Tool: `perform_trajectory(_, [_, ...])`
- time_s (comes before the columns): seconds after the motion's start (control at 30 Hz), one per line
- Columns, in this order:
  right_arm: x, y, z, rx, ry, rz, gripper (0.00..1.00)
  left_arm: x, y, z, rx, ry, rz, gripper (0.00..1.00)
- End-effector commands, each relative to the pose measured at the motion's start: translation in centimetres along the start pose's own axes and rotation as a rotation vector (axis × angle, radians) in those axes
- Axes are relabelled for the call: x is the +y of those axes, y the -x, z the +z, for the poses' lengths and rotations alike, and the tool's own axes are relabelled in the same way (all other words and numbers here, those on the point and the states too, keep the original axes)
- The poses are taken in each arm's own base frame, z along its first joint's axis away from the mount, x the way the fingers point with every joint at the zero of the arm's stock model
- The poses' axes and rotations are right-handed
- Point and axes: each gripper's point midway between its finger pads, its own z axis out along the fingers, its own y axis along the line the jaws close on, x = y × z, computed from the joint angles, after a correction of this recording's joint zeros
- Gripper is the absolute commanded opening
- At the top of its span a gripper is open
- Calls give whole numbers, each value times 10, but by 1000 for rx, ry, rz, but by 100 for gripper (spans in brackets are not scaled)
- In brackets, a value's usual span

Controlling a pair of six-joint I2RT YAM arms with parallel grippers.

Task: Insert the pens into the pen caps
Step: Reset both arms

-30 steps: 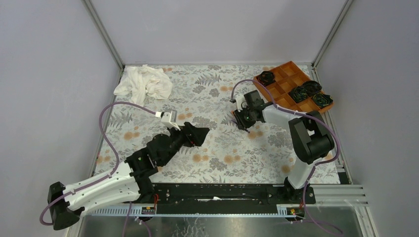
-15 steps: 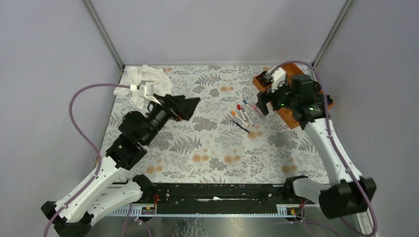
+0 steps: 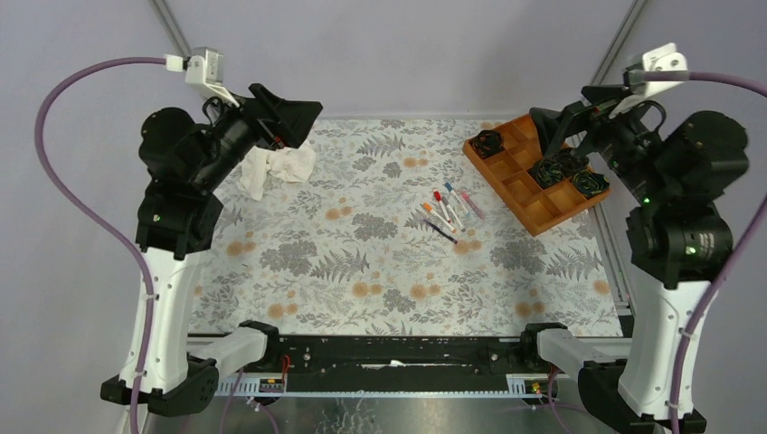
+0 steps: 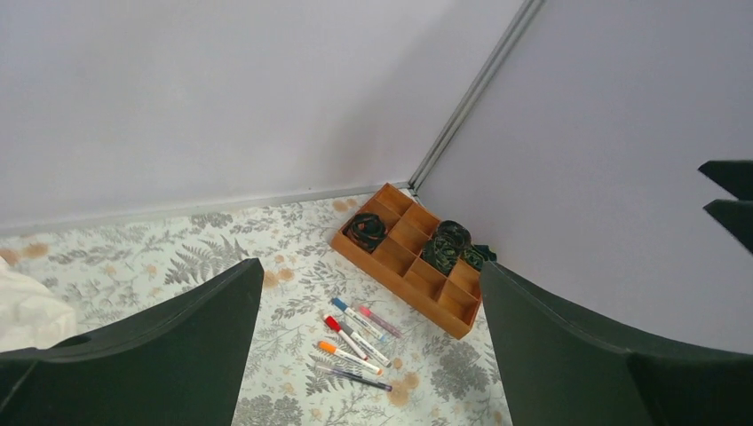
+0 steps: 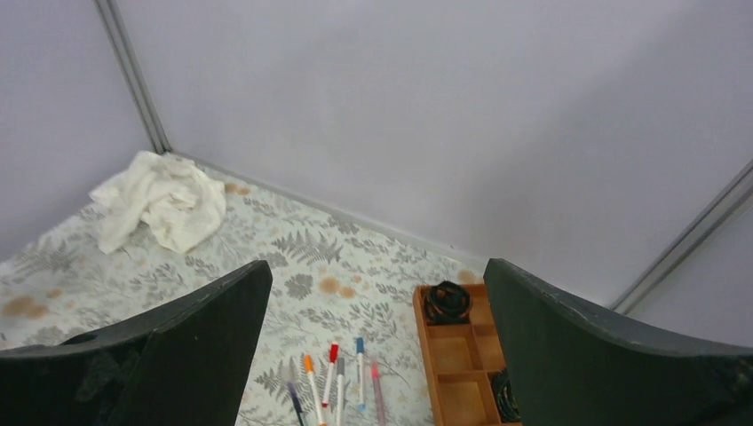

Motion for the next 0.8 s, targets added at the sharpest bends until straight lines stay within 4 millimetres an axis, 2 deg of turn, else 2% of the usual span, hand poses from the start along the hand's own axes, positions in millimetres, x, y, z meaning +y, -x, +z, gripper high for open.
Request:
perform_trajectory(0.0, [14, 6, -17, 34, 24, 113, 100, -10, -1, -27, 53, -7, 84, 99])
perform_trajectory(0.1, [16, 14, -25, 19, 4, 182, 100, -12, -2, -34, 47, -9, 93, 99])
perform_trajectory(0.23, [9, 22, -32, -2, -59, 233, 100, -16, -3, -40, 48, -23, 95, 99])
perform_trajectory(0.47, [11, 14, -29, 15, -48, 245, 100, -23, -6, -43, 50, -59, 86, 99])
perform_trajectory(0.77, [16, 5, -25, 39, -15, 239, 100, -22, -13, -42, 58, -77, 79, 99])
